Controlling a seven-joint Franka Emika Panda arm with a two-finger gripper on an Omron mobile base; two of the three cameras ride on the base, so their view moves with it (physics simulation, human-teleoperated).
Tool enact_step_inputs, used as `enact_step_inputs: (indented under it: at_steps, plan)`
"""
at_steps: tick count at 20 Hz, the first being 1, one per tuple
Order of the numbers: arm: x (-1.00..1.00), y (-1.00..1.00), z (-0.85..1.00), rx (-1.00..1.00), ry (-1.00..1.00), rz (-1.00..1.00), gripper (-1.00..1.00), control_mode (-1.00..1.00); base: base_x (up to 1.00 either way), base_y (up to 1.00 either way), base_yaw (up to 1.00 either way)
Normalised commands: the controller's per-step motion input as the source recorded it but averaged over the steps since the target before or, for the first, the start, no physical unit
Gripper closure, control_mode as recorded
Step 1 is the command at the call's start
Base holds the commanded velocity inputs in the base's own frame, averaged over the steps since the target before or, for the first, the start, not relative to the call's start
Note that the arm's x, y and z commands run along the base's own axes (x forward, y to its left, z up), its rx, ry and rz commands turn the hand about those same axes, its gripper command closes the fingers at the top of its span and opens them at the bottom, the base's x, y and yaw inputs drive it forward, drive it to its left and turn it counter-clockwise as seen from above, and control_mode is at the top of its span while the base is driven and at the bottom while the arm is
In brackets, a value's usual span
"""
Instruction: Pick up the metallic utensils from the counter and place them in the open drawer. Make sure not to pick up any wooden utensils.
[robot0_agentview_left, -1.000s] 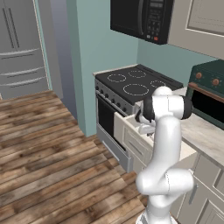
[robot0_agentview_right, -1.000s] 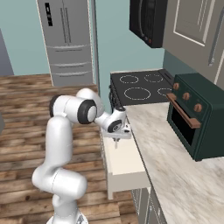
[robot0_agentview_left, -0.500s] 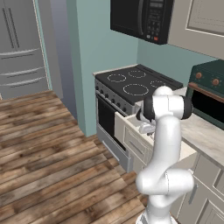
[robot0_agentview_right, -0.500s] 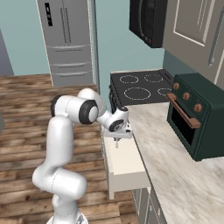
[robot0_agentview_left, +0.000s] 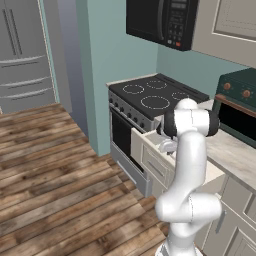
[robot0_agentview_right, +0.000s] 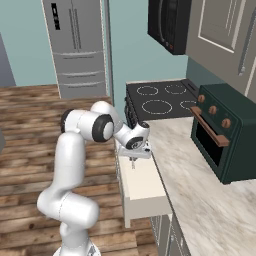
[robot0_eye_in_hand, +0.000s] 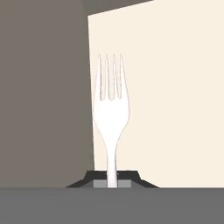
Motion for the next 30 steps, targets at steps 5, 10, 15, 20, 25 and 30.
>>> enact_step_inputs:
  at_steps: [5,10,15,20,25,30]
  plan:
    - [0.22,0.00,0.15,0.20,0.09,0.00,1.00,-1.00,0.00,0.00,0.00]
    - [0.15,0.00,-0.07,0.10,0.01,0.00,1.00,-1.00,0.00,0.00,0.00]
    - [0.18,0.00,-0.48,0.01,-0.01,0.00,1.00,-1.00,0.00,0.00,0.00]
    - [0.20,0.00,-0.28,0.01,-0.01,0.00,1.00,-1.00,0.00,0.00,0.00]
    - [0.04,0.00,-0.40,0.01,-0.05,0.00,1.00,-1.00,0.00,0.00,0.00]
    - [0.00,0.00,-0.51,0.00,-0.08,0.00,1.00,-1.00,0.00,0.00,0.00]
